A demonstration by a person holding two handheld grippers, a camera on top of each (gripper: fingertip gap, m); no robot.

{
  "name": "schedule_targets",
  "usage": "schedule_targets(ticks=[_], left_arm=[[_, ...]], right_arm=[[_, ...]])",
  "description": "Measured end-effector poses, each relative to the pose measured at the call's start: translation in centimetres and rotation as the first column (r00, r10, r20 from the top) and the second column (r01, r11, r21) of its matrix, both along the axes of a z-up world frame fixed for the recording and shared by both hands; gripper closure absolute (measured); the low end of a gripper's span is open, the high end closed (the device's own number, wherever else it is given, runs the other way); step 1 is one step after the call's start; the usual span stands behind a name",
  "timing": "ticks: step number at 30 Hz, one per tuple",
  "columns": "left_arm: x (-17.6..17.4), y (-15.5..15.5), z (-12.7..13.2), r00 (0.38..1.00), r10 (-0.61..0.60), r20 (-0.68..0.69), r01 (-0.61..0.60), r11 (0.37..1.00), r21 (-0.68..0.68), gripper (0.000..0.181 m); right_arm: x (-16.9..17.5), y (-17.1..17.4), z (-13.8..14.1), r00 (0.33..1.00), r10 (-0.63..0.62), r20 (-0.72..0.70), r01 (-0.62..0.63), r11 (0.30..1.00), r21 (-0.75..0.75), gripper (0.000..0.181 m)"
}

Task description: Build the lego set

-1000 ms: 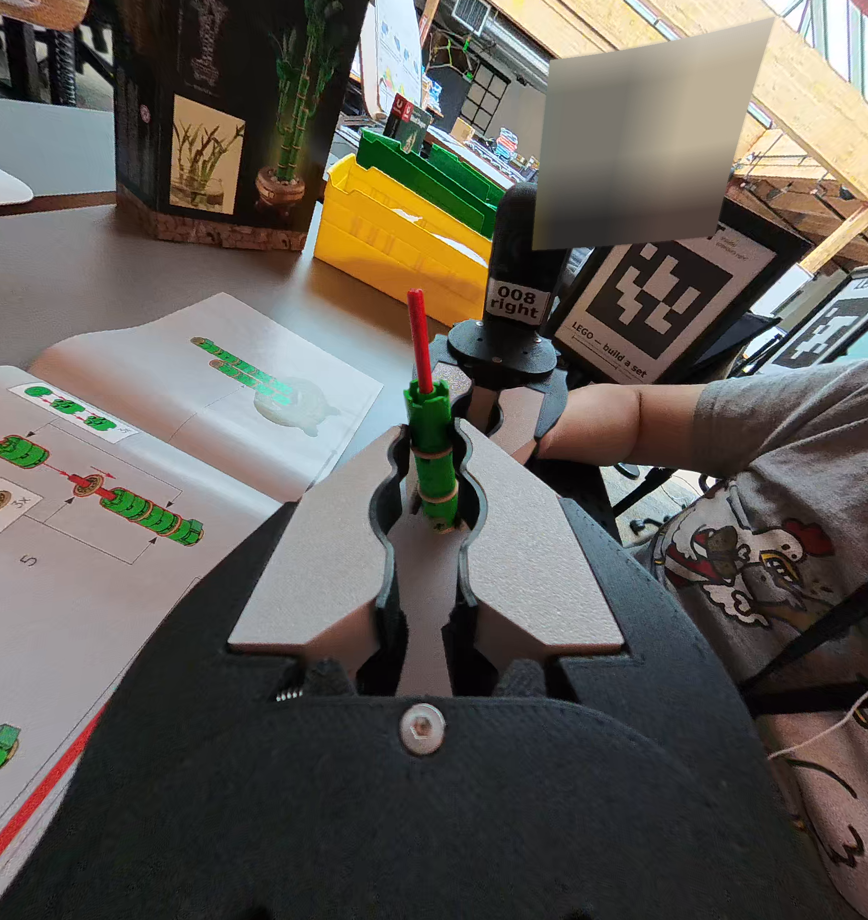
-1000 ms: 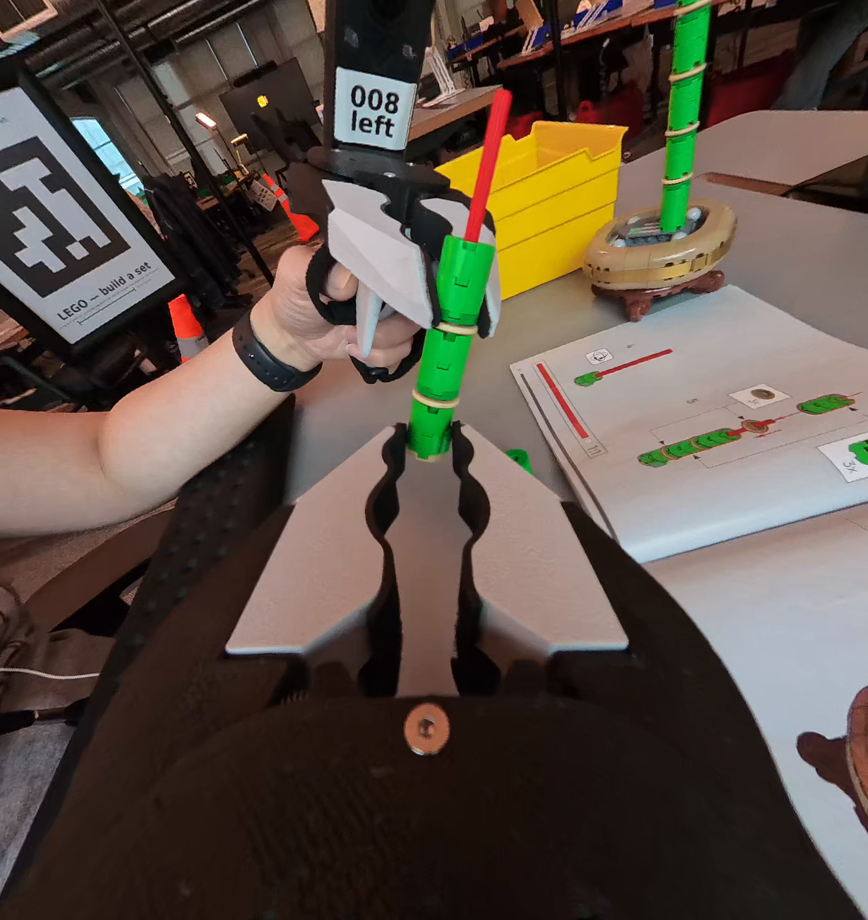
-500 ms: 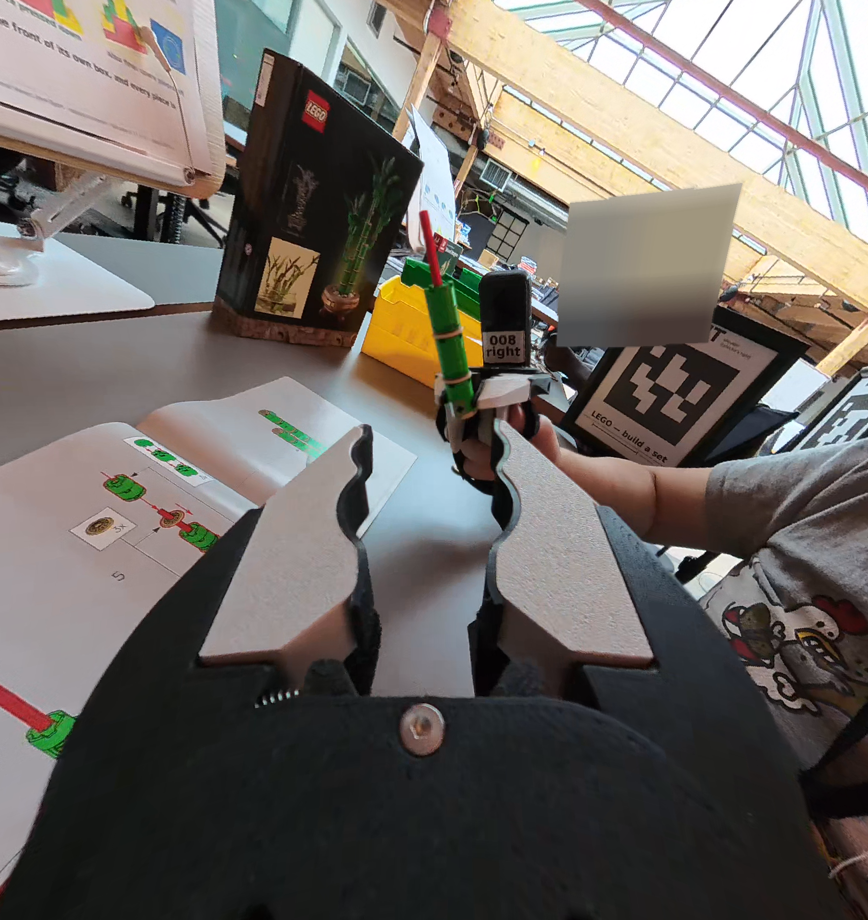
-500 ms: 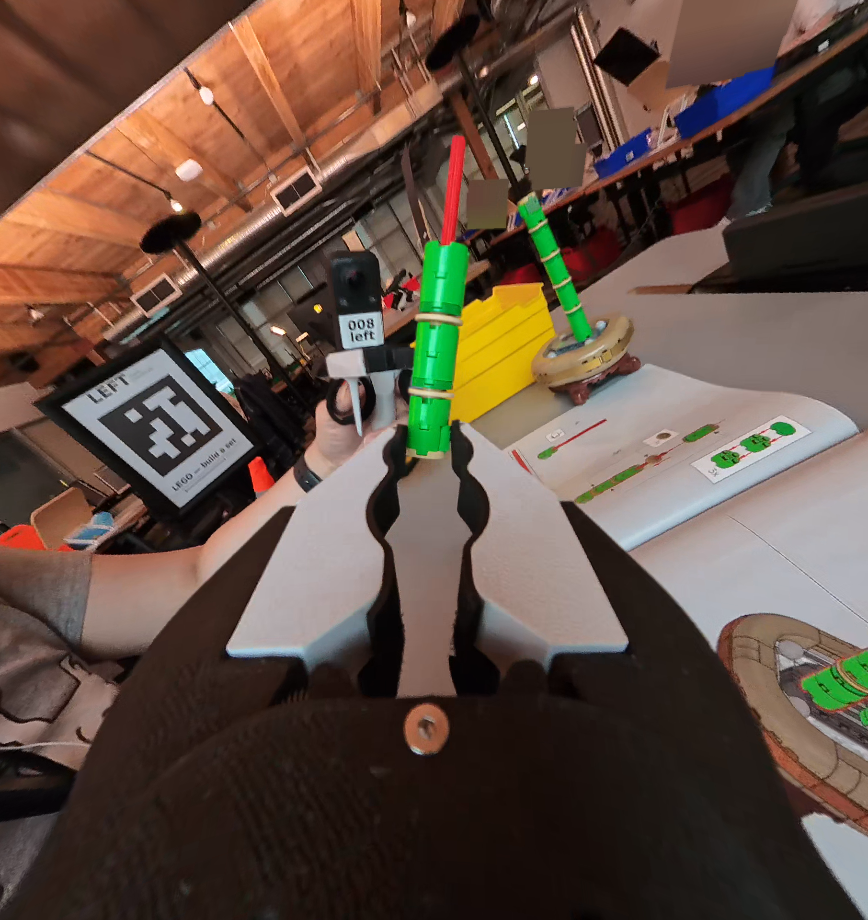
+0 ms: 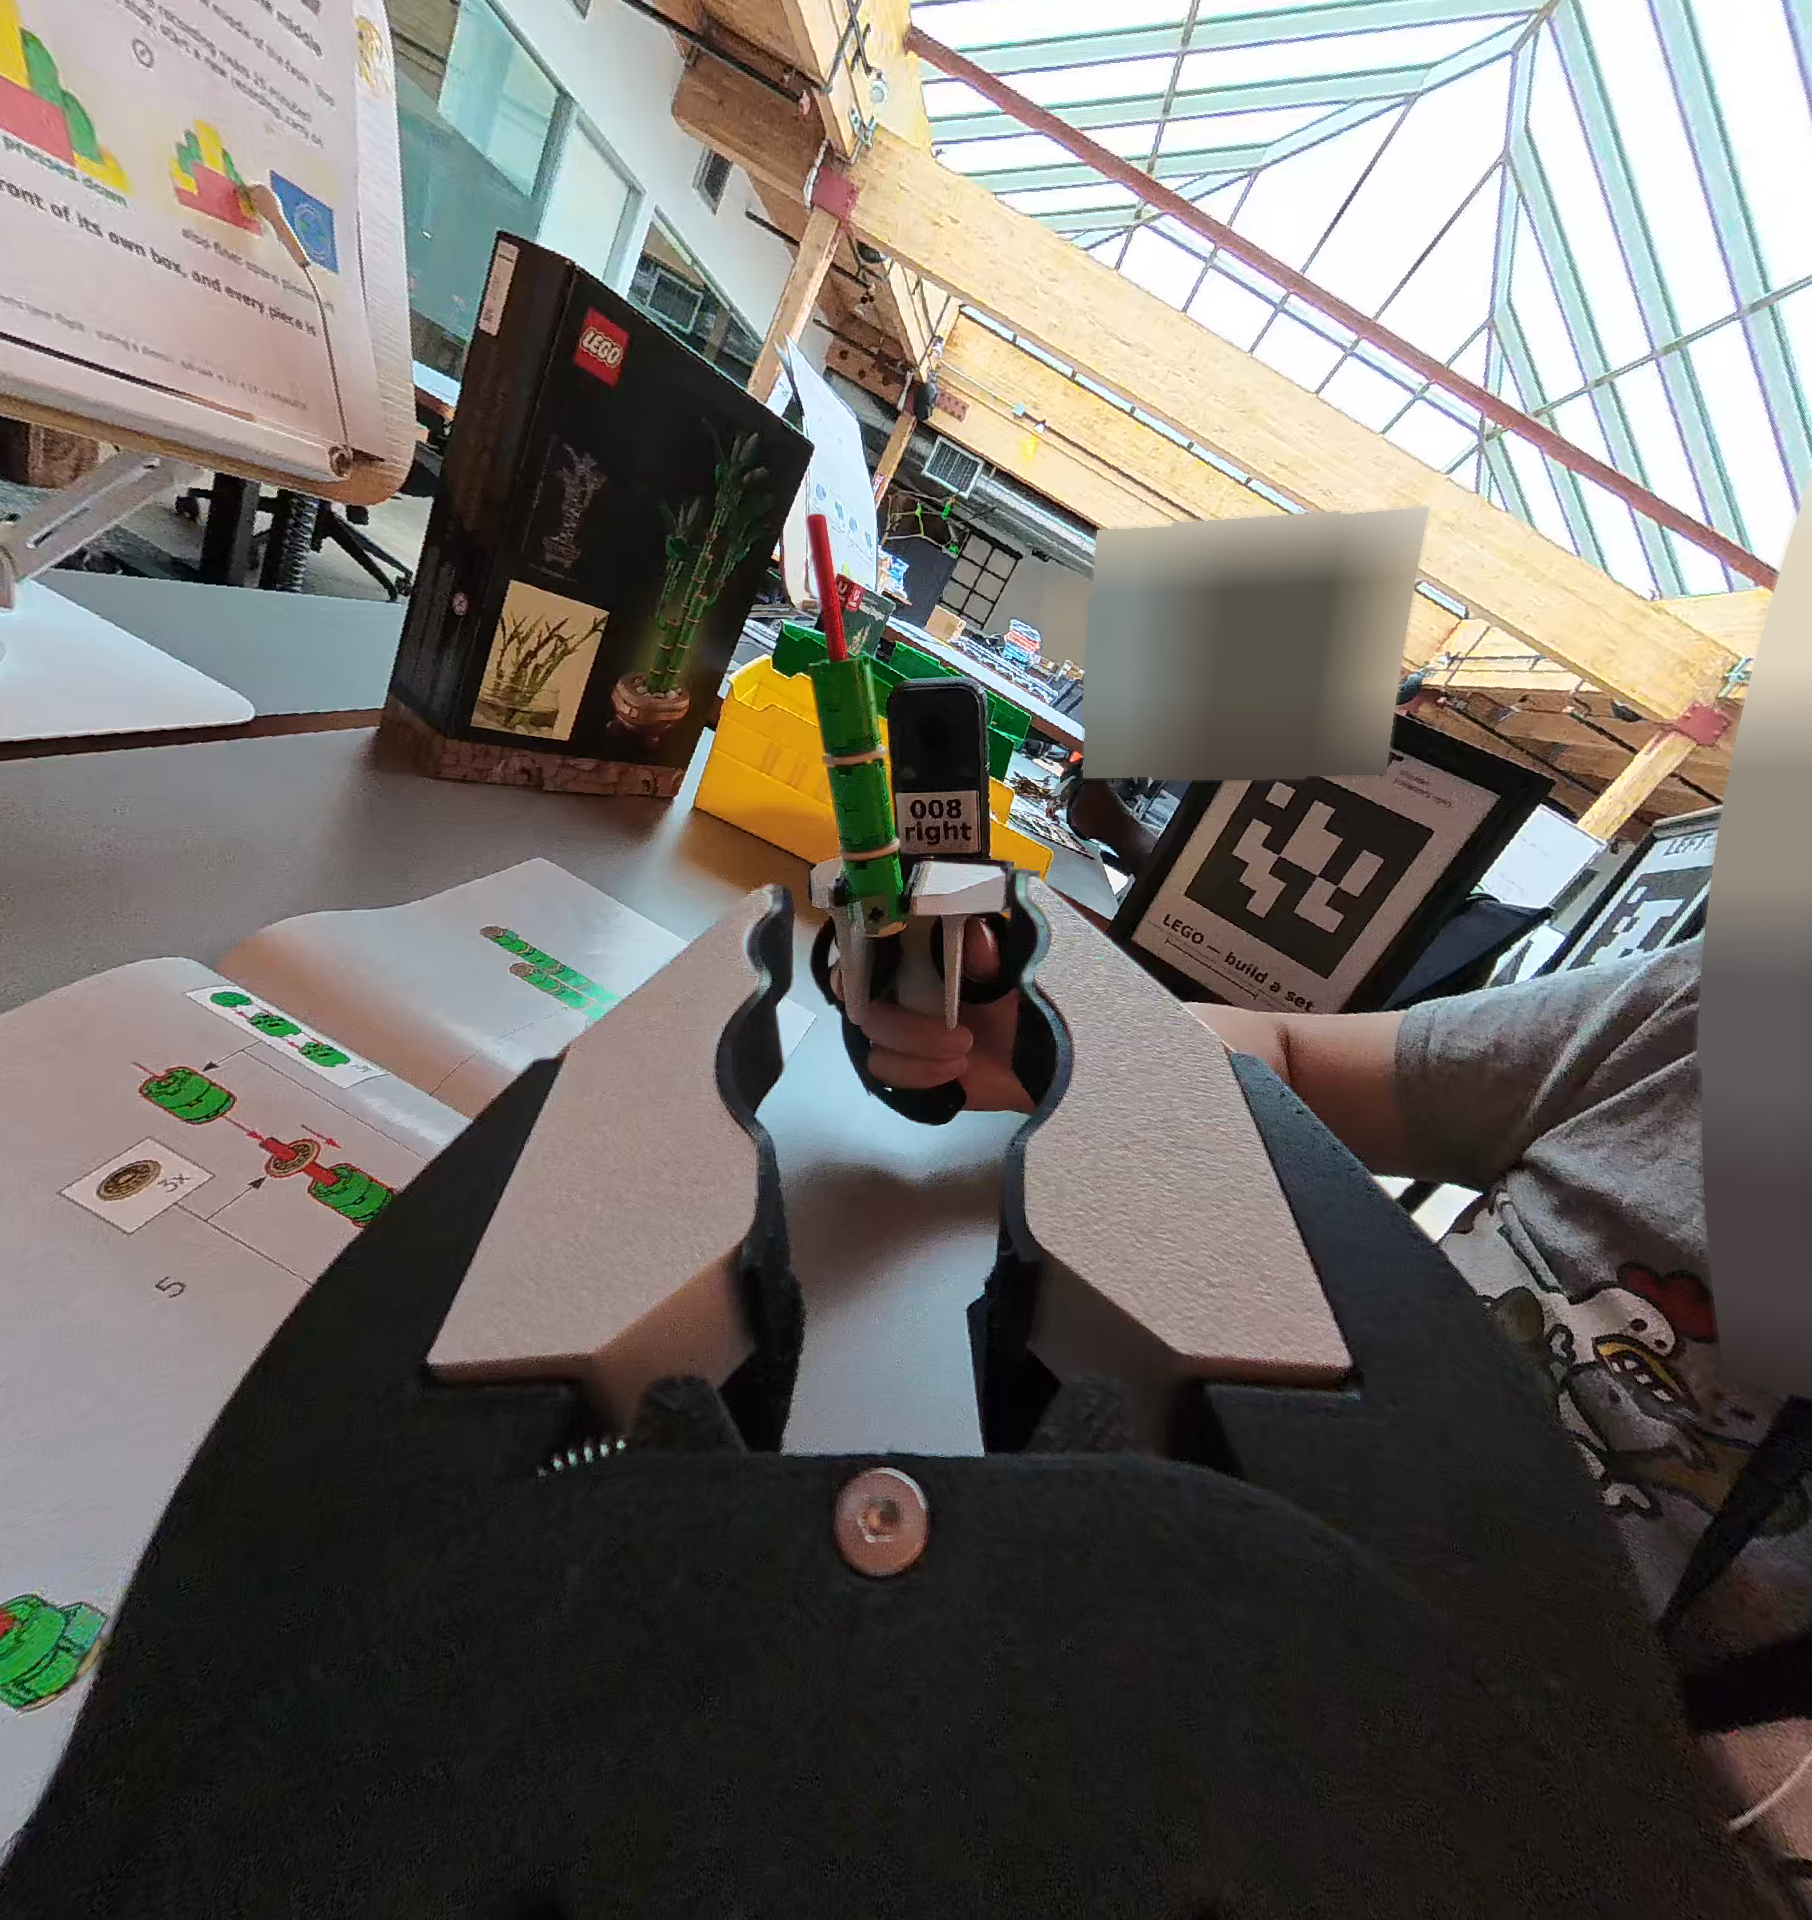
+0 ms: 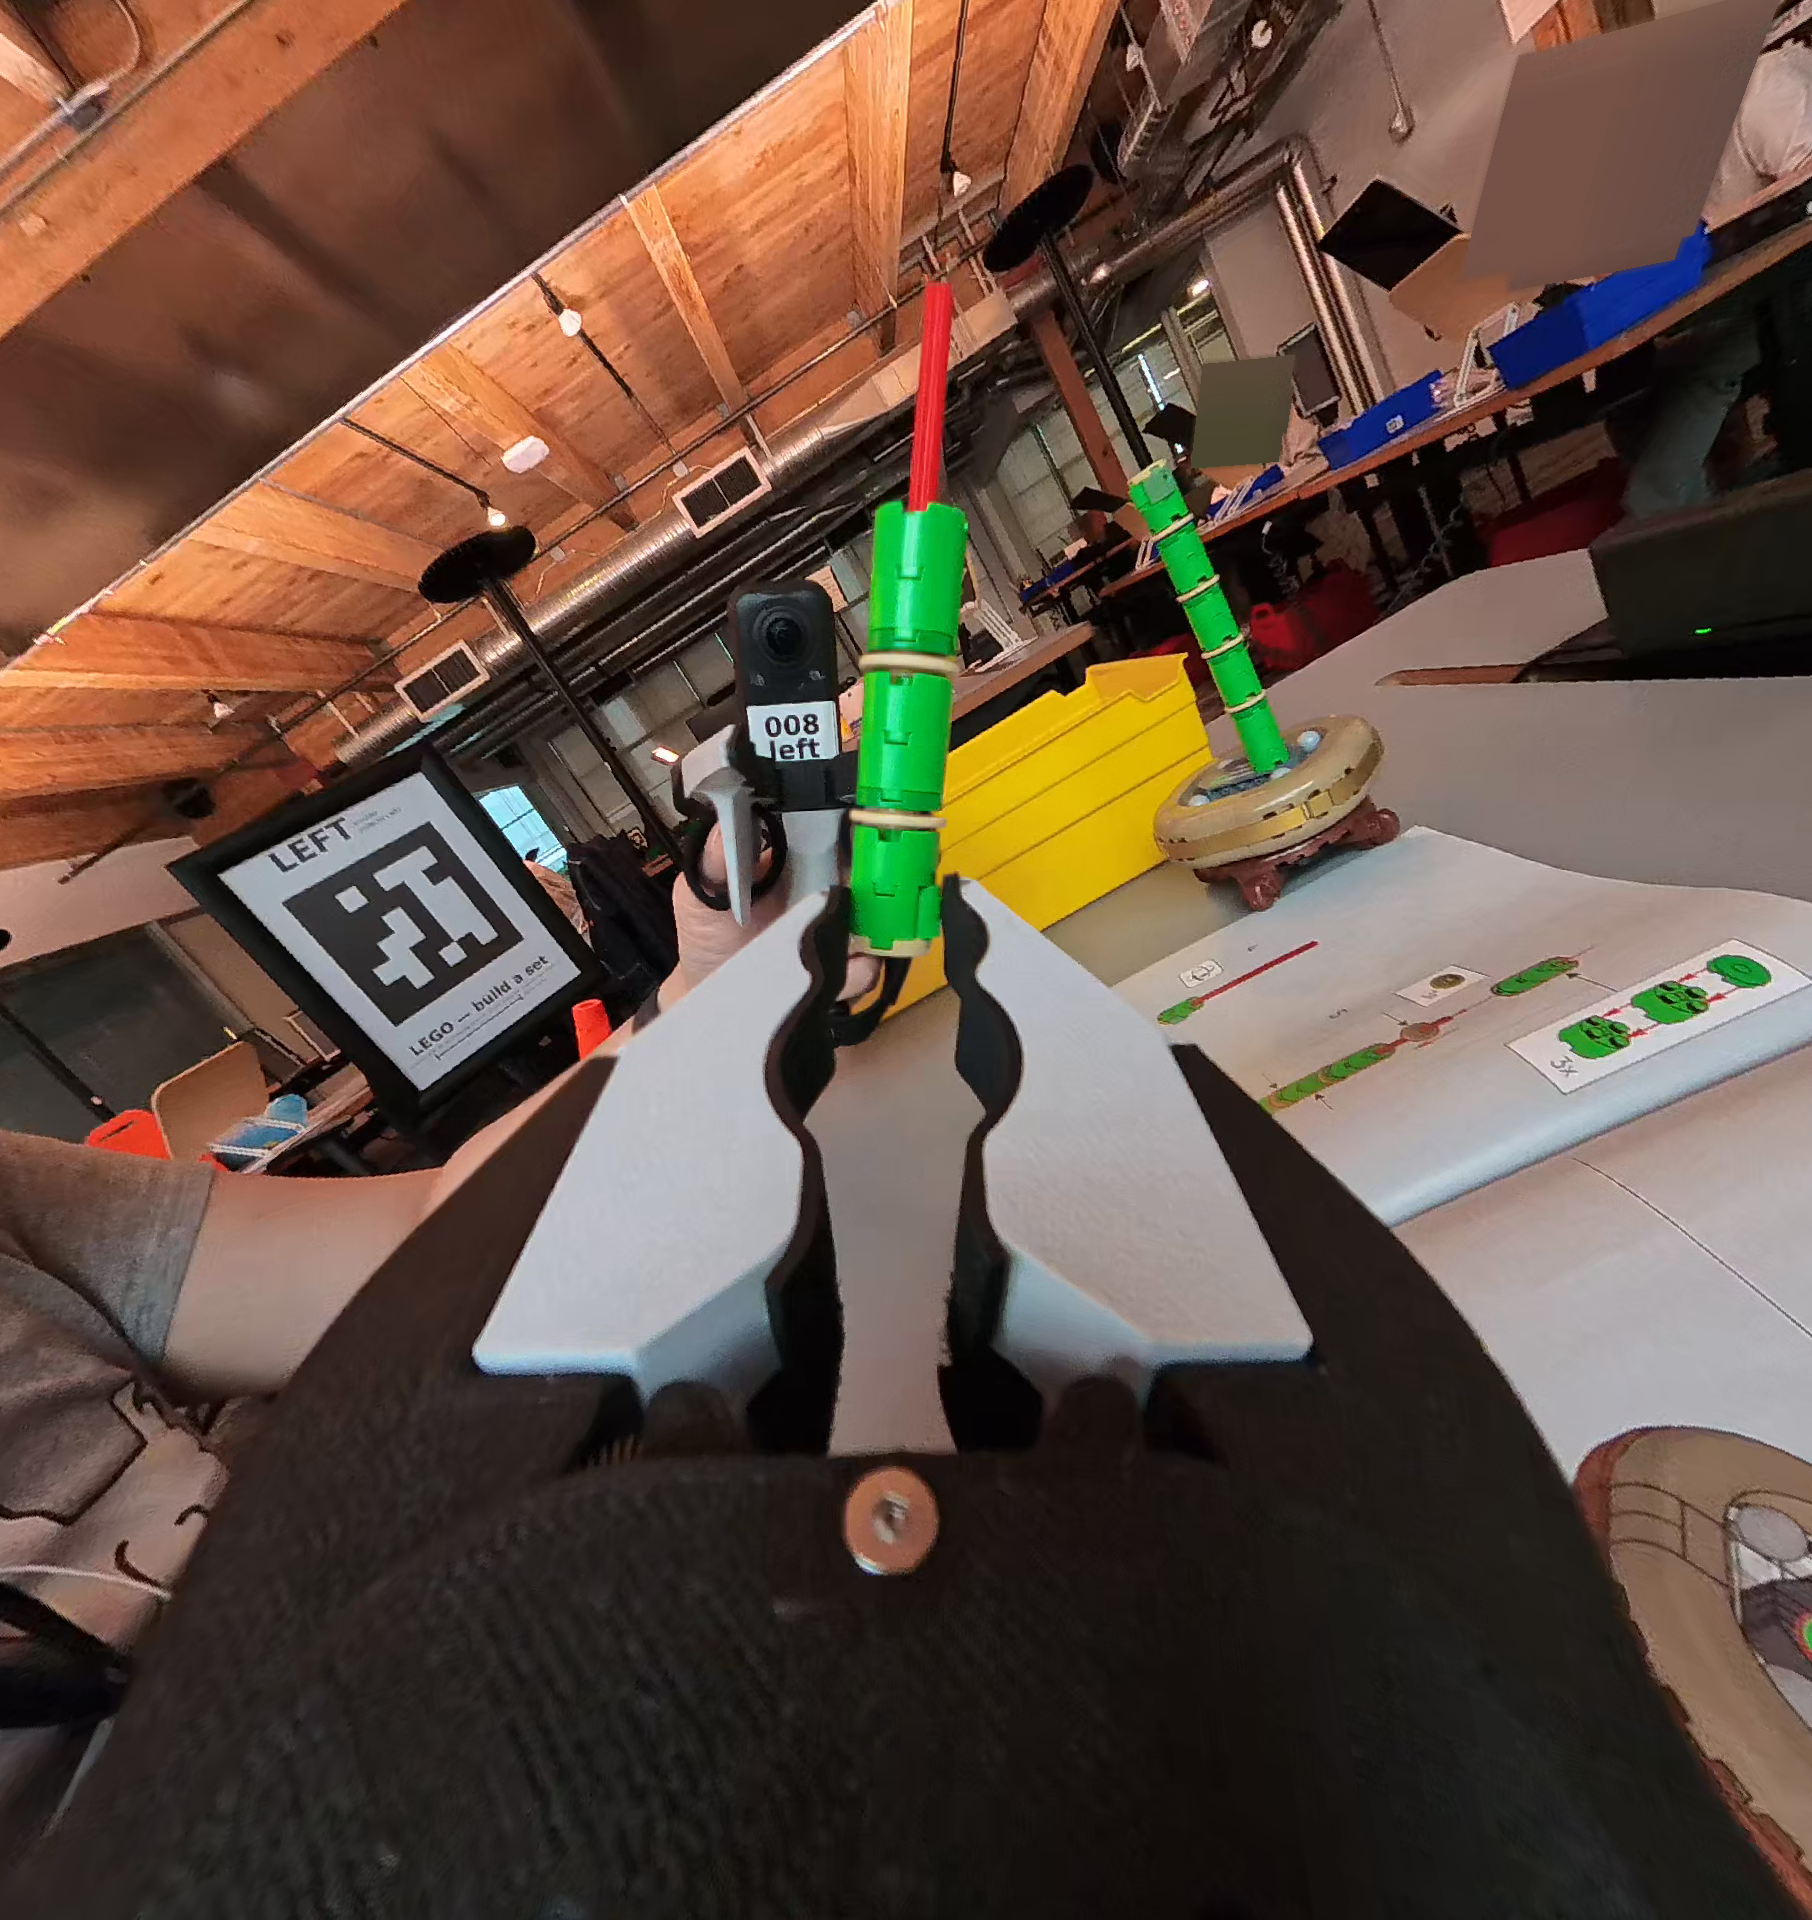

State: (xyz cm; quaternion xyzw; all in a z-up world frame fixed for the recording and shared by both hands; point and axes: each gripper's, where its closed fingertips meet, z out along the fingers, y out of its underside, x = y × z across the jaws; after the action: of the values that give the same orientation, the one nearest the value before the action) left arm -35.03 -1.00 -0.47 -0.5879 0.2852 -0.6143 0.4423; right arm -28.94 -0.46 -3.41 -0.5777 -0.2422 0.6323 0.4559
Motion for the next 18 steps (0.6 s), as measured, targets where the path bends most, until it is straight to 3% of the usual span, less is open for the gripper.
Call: schedule_targets(ticks=[10, 18], left_arm=[[0.6, -0.2, -0.4, 1.000, -0.002, -0.031, 0.002, 1.000, 0.012, 0.144], [-0.2, 0.4, 0.1, 0.999, 0.026, 0.023, -0.026, 1.000, -0.004, 0.149]], right_arm=[[-0.7, -1.5, -0.4, 0.998, 0.057, 0.009, -0.057, 0.998, 0.016, 0.165], [0.1, -1.3, 0.2, 0.999, 0.034, -0.014, -0.034, 0.999, 0.025, 0.165]])
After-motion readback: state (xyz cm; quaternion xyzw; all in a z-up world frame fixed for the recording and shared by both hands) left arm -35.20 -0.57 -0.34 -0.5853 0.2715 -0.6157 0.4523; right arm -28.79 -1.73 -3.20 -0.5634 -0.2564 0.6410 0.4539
